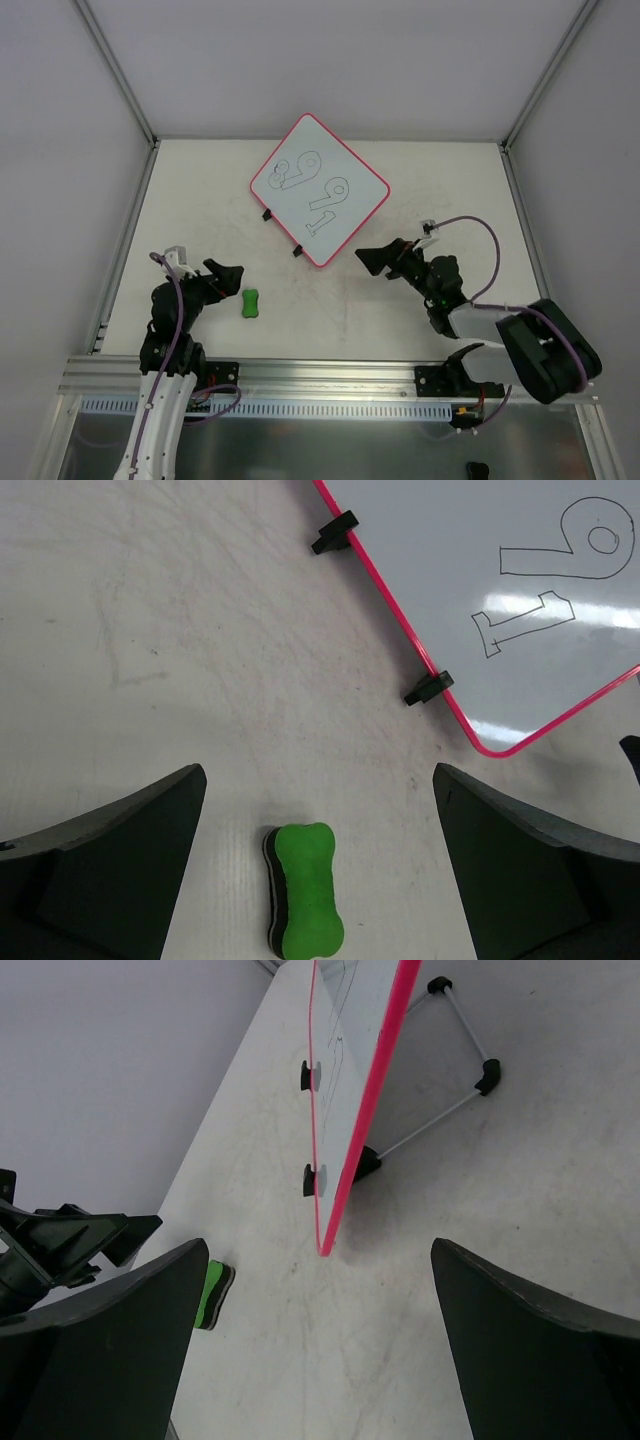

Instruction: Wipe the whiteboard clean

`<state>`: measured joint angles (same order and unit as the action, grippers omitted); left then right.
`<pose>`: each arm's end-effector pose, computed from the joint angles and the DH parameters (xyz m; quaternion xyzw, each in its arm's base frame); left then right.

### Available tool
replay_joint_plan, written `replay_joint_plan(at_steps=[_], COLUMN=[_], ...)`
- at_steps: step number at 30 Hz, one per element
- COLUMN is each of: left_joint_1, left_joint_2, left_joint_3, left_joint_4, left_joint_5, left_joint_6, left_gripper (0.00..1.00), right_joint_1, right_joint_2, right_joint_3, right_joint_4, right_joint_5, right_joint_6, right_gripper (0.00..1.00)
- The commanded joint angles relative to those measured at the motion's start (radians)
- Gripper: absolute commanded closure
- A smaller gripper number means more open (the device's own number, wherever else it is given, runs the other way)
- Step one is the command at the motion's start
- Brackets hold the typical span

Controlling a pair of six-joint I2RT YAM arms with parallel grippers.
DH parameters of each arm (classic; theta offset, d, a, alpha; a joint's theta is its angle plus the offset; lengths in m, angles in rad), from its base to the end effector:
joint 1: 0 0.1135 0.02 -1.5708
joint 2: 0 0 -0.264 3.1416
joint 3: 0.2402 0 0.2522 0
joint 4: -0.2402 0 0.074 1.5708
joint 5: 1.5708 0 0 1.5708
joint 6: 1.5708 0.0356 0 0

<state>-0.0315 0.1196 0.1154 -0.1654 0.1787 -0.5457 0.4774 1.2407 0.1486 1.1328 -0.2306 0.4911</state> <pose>0.1103 -0.0098 0.1856 -0.1380 0.7510 -0.2481 0.5961 0.1820 0.1033 0.1779 -0.0783 0.6885 0.4041 0.5971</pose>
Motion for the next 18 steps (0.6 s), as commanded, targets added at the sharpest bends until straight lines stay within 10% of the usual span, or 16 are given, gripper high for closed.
replay_joint_plan(at_steps=[1,18], left_joint_1=[0.004,0.004], left_joint_2=[-0.052,-0.026], left_joint_3=[0.023,0.029], left_joint_4=[0.01,0.001], left_joint_5=[0.018,0.002], left_joint_6=[-0.008,-0.007], left_gripper=[0.01,0.01], right_joint_1=[0.001,0.059], right_joint_2=[0.133,0.39], right_joint_3=[0.097,0.302], right_joint_4=[0.398,0.4], right_joint_5=[-0.042,0.011], right_joint_6=[0.056,-0.026], right_gripper=[0.01,0.11])
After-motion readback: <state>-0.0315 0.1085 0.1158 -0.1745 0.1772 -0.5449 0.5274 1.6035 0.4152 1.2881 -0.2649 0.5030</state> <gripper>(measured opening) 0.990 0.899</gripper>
